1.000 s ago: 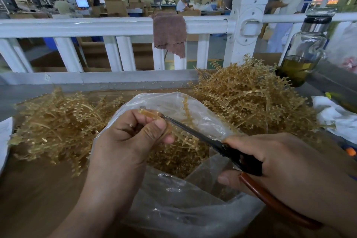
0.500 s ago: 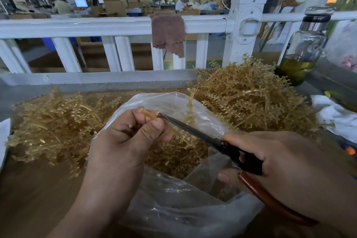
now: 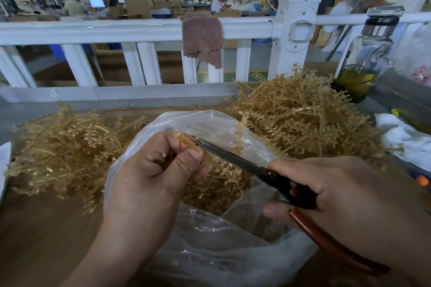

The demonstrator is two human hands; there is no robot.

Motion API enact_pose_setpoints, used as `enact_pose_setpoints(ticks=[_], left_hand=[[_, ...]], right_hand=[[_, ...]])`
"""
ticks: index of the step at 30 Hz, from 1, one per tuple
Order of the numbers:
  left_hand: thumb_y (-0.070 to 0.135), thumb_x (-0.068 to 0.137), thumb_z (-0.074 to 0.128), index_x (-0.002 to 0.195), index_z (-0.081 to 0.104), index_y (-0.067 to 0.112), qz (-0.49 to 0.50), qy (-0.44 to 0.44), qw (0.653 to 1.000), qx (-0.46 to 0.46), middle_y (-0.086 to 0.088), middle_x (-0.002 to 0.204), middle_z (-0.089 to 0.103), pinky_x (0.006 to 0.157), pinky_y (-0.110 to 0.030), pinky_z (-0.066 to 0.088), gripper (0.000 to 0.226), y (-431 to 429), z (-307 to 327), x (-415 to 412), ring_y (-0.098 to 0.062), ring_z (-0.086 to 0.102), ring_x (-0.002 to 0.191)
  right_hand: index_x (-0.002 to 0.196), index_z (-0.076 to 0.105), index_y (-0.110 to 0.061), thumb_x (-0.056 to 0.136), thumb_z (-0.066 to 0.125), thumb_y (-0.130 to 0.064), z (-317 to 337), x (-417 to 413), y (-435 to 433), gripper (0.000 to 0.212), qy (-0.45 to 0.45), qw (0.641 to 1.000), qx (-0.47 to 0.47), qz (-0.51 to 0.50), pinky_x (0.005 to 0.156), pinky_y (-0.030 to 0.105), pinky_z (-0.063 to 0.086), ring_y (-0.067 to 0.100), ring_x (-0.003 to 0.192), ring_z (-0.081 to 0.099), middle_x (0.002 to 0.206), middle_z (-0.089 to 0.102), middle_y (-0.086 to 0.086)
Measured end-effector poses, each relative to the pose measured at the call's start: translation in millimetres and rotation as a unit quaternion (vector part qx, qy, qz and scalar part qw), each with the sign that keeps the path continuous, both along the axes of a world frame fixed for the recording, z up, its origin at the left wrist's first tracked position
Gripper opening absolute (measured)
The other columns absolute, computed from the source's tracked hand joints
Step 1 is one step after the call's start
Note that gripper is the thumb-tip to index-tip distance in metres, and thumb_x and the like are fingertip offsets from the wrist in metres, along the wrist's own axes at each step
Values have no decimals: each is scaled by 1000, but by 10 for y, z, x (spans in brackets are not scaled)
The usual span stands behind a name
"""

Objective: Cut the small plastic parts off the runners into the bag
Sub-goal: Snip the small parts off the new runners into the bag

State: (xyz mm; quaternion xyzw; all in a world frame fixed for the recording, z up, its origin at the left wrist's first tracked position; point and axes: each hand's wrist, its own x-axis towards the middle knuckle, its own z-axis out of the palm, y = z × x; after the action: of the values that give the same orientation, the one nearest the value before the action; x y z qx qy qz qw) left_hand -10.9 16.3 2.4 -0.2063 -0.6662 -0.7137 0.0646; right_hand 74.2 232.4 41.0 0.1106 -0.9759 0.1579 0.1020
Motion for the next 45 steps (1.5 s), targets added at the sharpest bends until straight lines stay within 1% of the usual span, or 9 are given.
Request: enact_pose_setpoints(ticks=[5,16,22,28,32,37,40,43,45], left_hand=[[10,87,66,77,54,2,5,-6,1000,7,-9,72,68,69,-16,56,17,3,-9,5,-17,72,71],[23,86,76,72,59,22,11,16,1000,-23,-2,74,71,74,-19,56,22,-18,-34,1,-21,73,77],[23,87,66,70,58,23,6,18,999,-28,-4,74,72,73,-16,55,19,-13,-26,1,-19,72,74],[30,84,66,69,62,25,27,7,998,-48,-4,73,74,70,-13,52,17,-13,10,19,-16,72,74],[35,80,73,69,67,22,21,-19,999,-20,-6,71,73,70,-18,56,18,-15,24,18,-20,72,72],[29,80,72,69,70,18,-6,-89,995,53,-10,72,69,74,-34,54,16,-46,11,-41,-21,66,65],[26,78,74,65,70,19,-28,-123,988,83,-8,71,67,67,-29,55,15,-55,19,-44,-19,65,61],[15,74,81,65,72,16,-62,-158,980,104,-8,71,65,58,-23,55,14,-50,27,-32,-19,64,57],[16,70,78,67,73,14,-86,-189,970,127,-8,70,65,54,-22,54,7,-46,56,-4,-18,63,54]], right_hand=[[89,65,-39,78,46,-74,-23,12,-2,41,7,1000,-11,11,64,7,43,-12,67,56,64,55,-27],[86,67,-33,78,43,-74,-30,16,2,48,11,1000,2,0,63,14,46,-6,67,58,61,55,-22],[89,67,-36,77,42,-74,-32,28,-4,48,11,1000,-8,-3,69,6,42,-9,74,57,62,56,-24],[90,70,-33,77,44,-75,-30,10,-14,51,-4,1000,-20,-7,66,8,44,-12,72,58,62,58,-24],[91,70,-29,76,50,-75,-30,-5,-25,53,-23,999,-34,-11,61,20,46,1,68,60,68,62,-16],[103,67,-32,72,47,-86,14,9,-20,65,-55,992,-114,-22,55,24,45,8,60,61,72,63,-7],[108,61,-50,67,46,-90,15,23,-25,59,-69,985,-160,-19,64,18,49,0,63,64,76,67,-15],[110,58,-56,67,51,-85,9,-1,-37,52,-78,970,-230,-2,58,7,48,-2,55,64,66,67,-18],[109,59,-55,69,56,-80,-20,1,-64,47,-78,947,-310,5,57,11,50,4,55,68,66,71,-11]])
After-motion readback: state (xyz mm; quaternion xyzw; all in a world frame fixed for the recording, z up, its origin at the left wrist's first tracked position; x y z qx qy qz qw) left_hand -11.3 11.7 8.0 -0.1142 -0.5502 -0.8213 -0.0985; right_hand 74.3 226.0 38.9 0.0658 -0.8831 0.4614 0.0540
